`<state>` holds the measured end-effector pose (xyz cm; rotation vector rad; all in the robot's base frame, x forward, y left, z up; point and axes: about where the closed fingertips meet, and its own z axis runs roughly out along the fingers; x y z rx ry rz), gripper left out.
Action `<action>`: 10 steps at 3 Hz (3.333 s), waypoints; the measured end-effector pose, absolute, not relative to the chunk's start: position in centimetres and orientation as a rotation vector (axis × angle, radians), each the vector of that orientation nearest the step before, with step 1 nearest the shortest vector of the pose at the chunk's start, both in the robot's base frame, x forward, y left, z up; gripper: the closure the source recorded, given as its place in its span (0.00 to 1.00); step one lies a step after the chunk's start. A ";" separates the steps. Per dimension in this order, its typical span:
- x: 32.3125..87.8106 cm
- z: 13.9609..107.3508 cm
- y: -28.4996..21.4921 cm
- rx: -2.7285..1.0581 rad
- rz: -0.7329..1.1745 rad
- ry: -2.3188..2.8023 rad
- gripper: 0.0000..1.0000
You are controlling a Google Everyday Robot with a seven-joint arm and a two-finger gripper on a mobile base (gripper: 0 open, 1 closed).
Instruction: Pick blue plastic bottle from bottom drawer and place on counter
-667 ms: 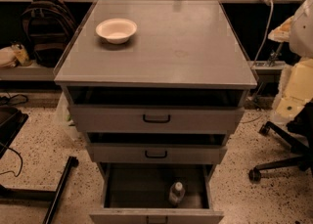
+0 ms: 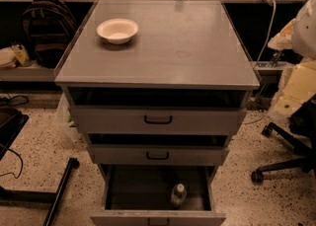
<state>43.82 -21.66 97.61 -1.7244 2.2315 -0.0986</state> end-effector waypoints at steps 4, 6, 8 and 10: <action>43.1 71.3 -16.0 -1.663 0.385 2.123 1.00; 42.8 66.4 -16.1 -1.695 0.383 2.098 1.00; 43.9 49.9 -17.6 -1.708 0.452 1.998 1.00; 42.9 46.6 -16.6 -1.701 0.541 2.000 1.00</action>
Offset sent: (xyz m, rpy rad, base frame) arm -0.0019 0.0302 -0.1861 0.1889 -0.0028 0.0215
